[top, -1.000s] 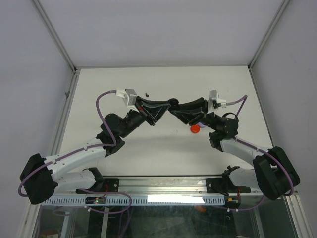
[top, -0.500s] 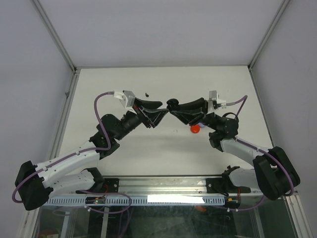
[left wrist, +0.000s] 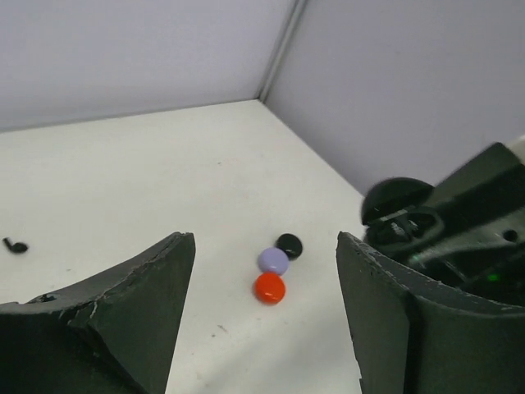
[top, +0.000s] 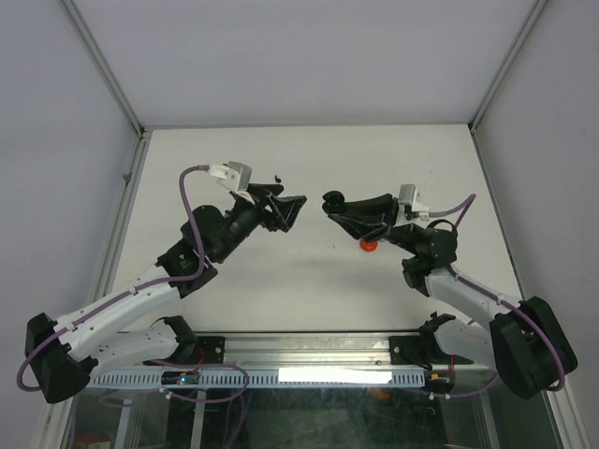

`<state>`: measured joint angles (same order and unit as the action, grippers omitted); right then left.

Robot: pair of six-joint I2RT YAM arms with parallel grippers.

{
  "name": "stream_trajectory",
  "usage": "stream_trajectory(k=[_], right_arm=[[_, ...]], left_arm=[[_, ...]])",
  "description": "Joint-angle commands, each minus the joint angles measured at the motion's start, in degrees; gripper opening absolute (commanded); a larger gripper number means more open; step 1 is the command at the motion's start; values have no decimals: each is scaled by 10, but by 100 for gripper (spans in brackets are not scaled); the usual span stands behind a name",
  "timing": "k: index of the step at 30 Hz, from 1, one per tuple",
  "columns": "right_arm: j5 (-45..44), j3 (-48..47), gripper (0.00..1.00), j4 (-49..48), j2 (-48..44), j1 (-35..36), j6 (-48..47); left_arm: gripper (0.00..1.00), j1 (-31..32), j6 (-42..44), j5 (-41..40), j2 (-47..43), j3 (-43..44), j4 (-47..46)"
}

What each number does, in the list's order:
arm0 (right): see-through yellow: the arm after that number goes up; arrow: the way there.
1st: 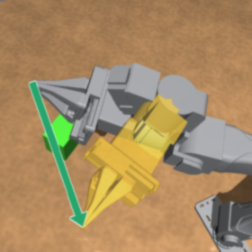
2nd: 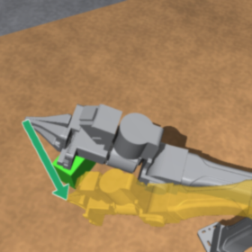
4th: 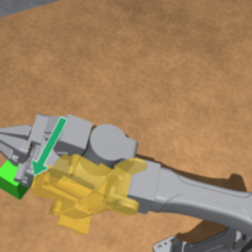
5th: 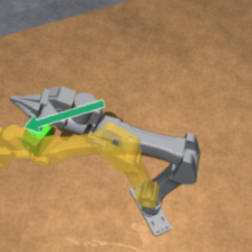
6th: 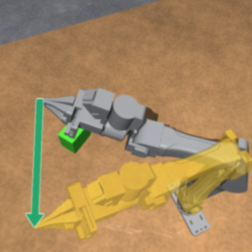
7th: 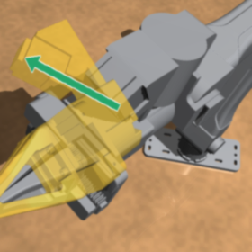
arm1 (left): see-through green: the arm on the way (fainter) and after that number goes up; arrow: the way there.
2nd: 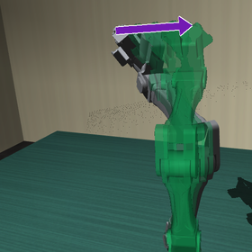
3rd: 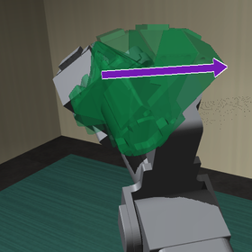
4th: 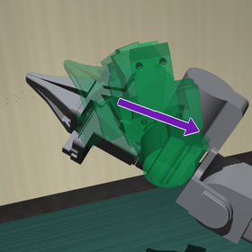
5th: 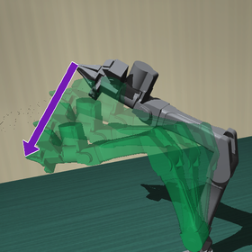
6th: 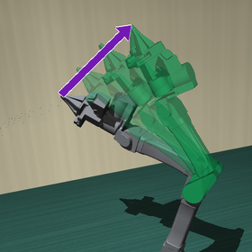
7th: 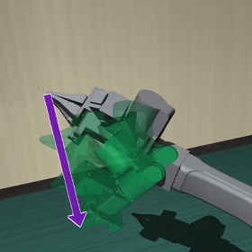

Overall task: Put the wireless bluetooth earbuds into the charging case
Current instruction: Place the earbud in the charging case, then move the earbud to the center of the board.

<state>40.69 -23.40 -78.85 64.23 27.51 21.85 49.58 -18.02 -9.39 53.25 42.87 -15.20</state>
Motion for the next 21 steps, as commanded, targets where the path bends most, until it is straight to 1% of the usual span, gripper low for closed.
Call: stream_trajectory(k=[1, 8, 11, 14, 17, 21], right_arm=[[-25, 13, 0, 81, -44, -3, -88], [-43, 27, 0, 174, -86, -3, -144], [-48, 34, 0, 186, -93, -3, -154], [-49, 39, 0, 188, -93, -3, -154], [-49, 41, 0, 189, -92, -3, -152], [-49, 45, 0, 195, -94, -3, -154]], left_arm=[[73, -29, 4, -58, 53, 68, 110], [76, -115, -42, -9, 150, 108, 161], [77, -145, -46, -1, 201, 131, 169], [77, -169, -33, -8, 263, 164, 180], [77, -197, -24, 8, 355, 221, 215], [76, -215, 24, 10, 444, 287, 240]])
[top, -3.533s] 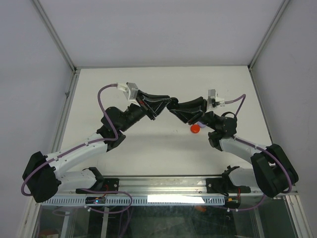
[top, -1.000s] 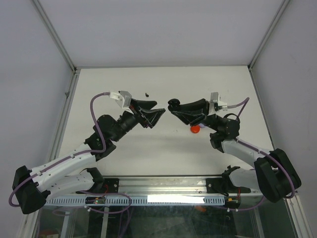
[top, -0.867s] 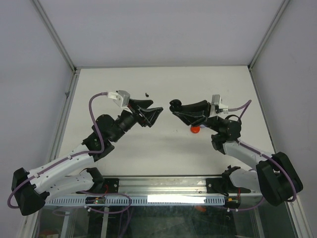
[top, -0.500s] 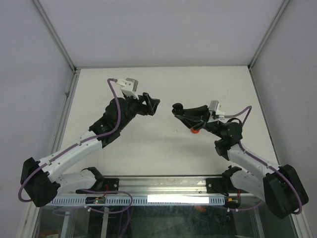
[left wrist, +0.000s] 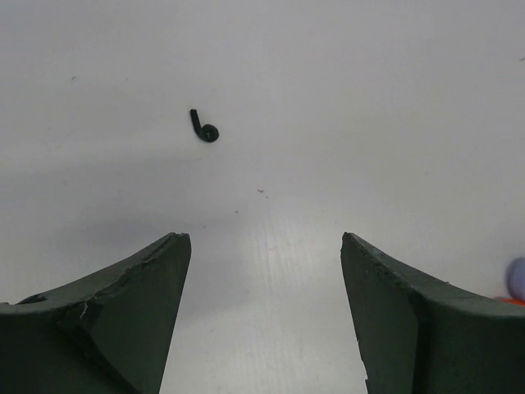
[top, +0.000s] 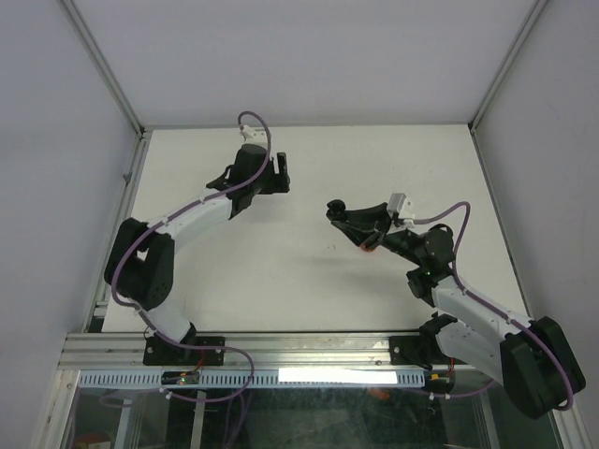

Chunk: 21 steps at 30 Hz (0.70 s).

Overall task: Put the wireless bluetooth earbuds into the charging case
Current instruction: Move the earbud to the center of the board.

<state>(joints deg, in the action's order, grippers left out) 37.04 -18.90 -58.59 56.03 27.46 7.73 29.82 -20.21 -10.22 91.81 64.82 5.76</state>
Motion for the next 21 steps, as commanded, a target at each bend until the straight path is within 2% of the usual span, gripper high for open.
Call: stream_trajectory(k=[1, 5, 11, 21], right_arm=[[-14, 1, 0, -6, -11, -3, -14], [-13, 2, 0, -3, -7, -3, -16], [-13, 0, 0, 1, 2, -3, -21], [-6, -1, 0, 22, 2, -5, -30]], left_arm=[[75, -22, 61, 31, 80, 87, 36], [74, -43, 126, 82, 150, 156, 50], [74, -71, 177, 177, 245, 247, 62], [74, -94, 252, 261, 363, 364, 99]])
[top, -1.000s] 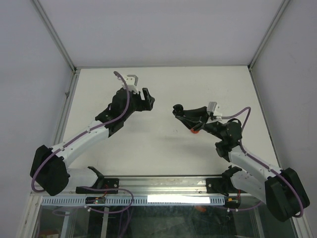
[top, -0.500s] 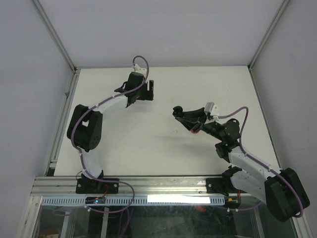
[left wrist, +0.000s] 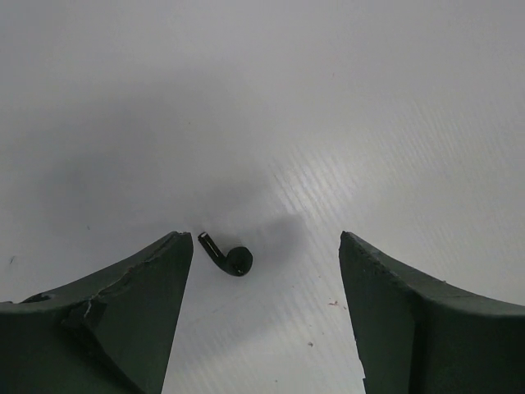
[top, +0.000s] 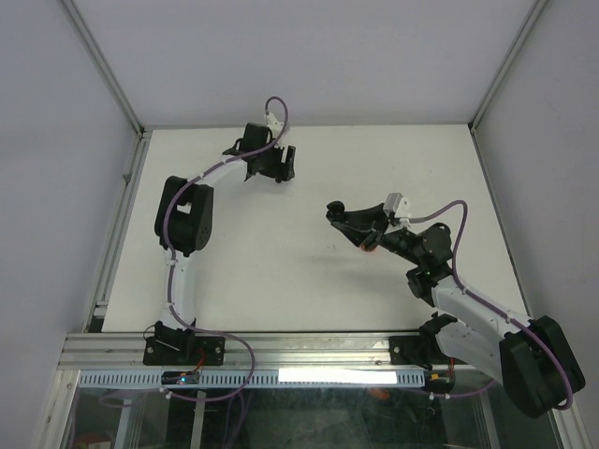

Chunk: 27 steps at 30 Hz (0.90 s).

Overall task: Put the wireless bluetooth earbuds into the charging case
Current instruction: Move the earbud to the center of the board.

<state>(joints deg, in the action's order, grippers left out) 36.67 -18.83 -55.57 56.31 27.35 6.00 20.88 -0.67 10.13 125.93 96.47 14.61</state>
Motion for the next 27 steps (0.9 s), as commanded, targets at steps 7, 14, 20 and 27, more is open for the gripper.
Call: stream_trajectory(k=[7, 14, 20, 27], right_arm=[[4, -3, 0, 3, -1, -4, -16], [9, -6, 0, 4, 3, -4, -12], [15, -5, 0, -12, 10, -4, 1], [18, -2, 0, -16, 2, -5, 11]], left_arm=[[74, -4, 92, 80, 49, 66, 30], [67, -4, 83, 80, 41, 42, 47], [48, 5, 62, 63, 19, 5, 46], [29, 22, 83, 45, 1, -28, 47]])
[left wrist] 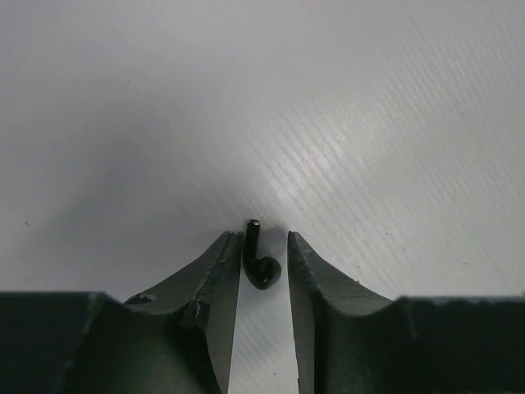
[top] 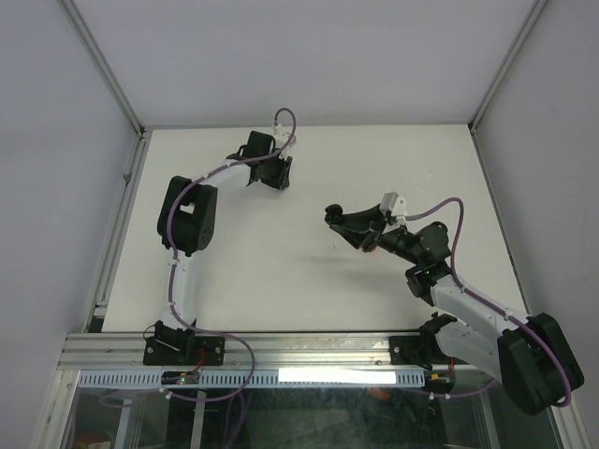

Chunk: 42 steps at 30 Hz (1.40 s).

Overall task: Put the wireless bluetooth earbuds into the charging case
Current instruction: Move the earbud to the center of the board.

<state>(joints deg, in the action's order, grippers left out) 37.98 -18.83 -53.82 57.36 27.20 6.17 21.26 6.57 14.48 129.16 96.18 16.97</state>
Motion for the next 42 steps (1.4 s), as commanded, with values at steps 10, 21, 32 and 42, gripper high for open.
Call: stream_trajectory(k=[10, 21, 32, 42], right_arm=[[2, 10, 0, -30, -36, -3, 25], [3, 26, 0, -29, -59, -3, 41], [1, 27, 0, -19, -68, -3, 36], [4, 25, 0, -32, -55, -3, 43]], left_arm=[[16, 67, 69, 5, -111, -130, 53], [26, 115, -14, -115, -185, -220, 71], [40, 132, -81, -229, -221, -255, 76], [46, 130, -122, -309, -235, -255, 89]])
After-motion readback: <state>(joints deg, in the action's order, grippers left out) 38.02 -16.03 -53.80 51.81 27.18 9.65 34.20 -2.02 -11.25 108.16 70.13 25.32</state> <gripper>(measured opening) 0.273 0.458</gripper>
